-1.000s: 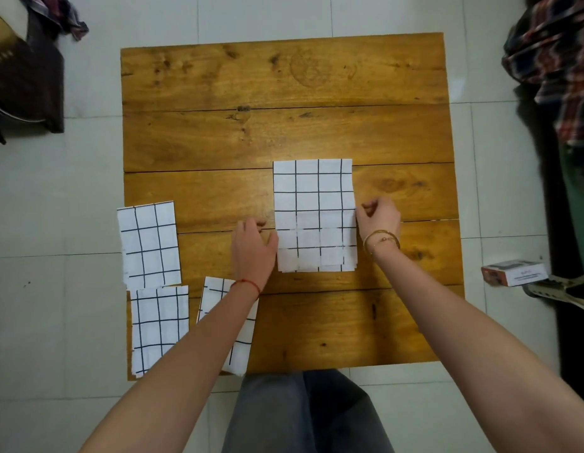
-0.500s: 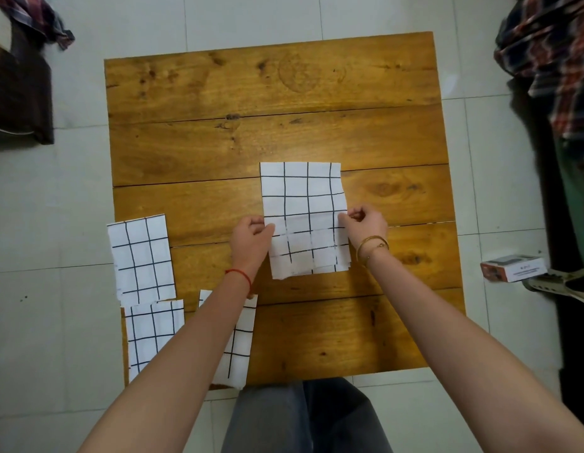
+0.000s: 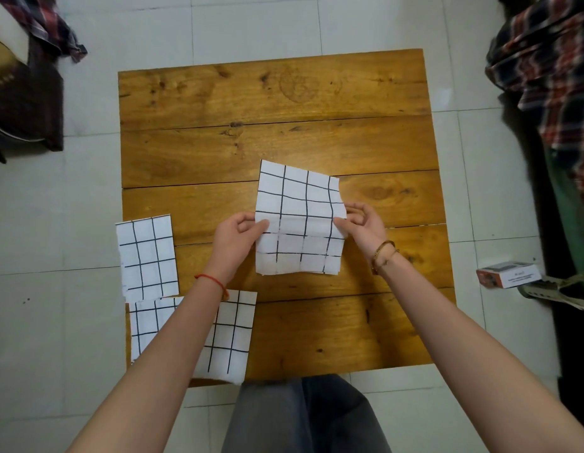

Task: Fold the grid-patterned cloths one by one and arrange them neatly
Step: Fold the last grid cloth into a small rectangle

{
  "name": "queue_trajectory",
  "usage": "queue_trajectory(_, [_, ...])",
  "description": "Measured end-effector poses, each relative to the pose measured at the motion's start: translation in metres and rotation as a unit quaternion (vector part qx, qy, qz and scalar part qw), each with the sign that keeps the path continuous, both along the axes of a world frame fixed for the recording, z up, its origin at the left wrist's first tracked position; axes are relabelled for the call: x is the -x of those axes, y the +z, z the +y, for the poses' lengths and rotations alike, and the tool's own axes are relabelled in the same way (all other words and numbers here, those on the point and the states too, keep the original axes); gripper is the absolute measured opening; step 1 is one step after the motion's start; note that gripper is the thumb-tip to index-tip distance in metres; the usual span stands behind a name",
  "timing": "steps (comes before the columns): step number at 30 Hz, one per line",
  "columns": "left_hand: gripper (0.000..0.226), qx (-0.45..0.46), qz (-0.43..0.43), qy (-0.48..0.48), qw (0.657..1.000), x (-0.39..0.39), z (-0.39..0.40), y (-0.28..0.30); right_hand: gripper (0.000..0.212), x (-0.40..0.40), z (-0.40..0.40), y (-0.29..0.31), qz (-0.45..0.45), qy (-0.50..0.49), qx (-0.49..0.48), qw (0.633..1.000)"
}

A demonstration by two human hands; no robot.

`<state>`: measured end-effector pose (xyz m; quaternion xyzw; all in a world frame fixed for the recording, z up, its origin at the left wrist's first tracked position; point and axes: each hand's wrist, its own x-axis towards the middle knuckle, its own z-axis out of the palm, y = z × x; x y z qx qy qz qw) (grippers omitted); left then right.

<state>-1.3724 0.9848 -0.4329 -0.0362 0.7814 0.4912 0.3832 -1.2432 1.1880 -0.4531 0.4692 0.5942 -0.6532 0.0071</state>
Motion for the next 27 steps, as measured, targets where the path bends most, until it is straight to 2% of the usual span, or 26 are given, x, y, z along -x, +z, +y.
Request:
queue_trajectory(4, [0.019, 0.022, 0.159, -0.04, 0.986, -0.008, -0.005, 0.025, 0.048, -0.01, 0.0, 0.02, 0.069, 0.075, -0.098, 0.99])
queue_trajectory(8, [0.015, -0.035, 0.234, -0.058, 0.97, -0.016, -0.015, 0.043, 0.032, -0.02, 0.002, 0.038, 0.077, 0.175, -0.204, 0.96])
queue_trajectory(12, [0.016, -0.08, 0.261, -0.105, 0.956, -0.024, -0.022, 0.058, 0.017, -0.027, 0.003, 0.05, 0.032, 0.234, -0.215, 0.948])
queue_trajectory(18, [0.013, -0.089, 0.214, -0.067, 0.97, -0.032, -0.023, 0.057, 0.029, -0.029, 0.013, 0.056, -0.007, 0.3, -0.111, 0.947])
queue_trajectory(21, [0.011, -0.076, 0.164, -0.013, 0.984, -0.032, -0.021, 0.045, 0.018, -0.024, 0.02, 0.047, -0.002, 0.243, -0.048, 0.969])
queue_trajectory(23, [0.015, -0.063, 0.122, 0.008, 0.99, -0.03, -0.018, 0.032, 0.019, -0.021, 0.023, 0.038, 0.012, 0.2, -0.017, 0.98])
queue_trajectory(27, [0.025, -0.004, 0.058, -0.01, 0.998, -0.022, -0.009, 0.004, 0.028, -0.012, 0.021, 0.021, 0.007, 0.143, -0.044, 0.989])
